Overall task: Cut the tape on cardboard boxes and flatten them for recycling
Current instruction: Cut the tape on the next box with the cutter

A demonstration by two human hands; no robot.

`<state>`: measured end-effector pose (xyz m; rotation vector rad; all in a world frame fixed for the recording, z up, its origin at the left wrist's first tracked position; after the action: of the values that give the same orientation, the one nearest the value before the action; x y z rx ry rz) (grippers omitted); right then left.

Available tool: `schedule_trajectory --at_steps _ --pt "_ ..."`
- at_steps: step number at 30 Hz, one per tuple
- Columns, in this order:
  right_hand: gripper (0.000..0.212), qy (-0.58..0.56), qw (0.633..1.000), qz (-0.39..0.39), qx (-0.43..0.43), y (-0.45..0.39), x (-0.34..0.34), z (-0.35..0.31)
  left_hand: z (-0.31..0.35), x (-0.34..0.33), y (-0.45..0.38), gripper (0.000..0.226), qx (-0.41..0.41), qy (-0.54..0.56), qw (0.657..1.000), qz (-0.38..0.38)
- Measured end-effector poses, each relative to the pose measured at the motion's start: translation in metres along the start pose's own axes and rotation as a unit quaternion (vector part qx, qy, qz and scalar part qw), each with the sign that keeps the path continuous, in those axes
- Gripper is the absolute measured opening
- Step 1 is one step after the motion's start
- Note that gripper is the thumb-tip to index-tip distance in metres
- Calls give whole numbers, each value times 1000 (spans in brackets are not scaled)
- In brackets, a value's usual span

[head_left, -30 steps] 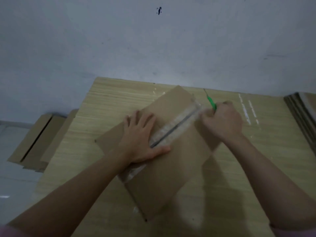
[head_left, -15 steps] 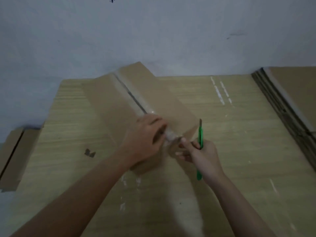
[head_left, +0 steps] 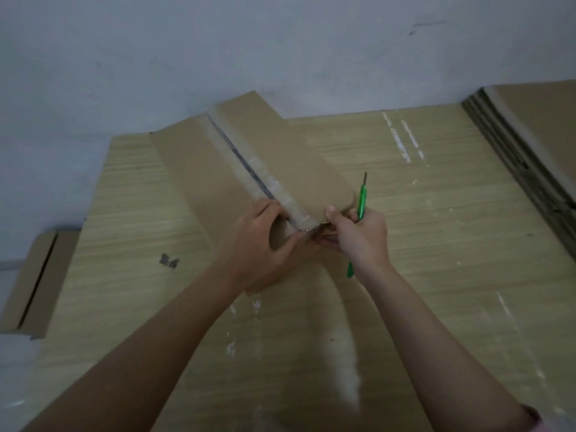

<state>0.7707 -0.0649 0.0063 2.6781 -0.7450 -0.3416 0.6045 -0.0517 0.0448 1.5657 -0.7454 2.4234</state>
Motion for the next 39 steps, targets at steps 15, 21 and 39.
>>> schedule_trajectory --at_steps 15,21,39 --pt "39 33 999 -5 16 -8 -2 -6 -15 -1 -10 113 36 -196 965 -171" --pt "32 -27 997 -78 -1 6 4 -15 -8 -1 -20 107 73 -116 954 -267" --pt "45 -55 986 -72 137 49 6 -66 30 43 -84 87 86 -70 991 -76"
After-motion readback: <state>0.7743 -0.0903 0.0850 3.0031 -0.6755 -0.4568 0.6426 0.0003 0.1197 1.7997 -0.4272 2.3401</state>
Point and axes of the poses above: each hand's wrist, its own y-axis away from the middle knuckle, its own x-axis out of the back of the hand, z = x × y, the point moved 4 cm from there along -y, towards the middle knuckle, and after that the axes turned 13 degrees about -y, right-handed, at the moved point
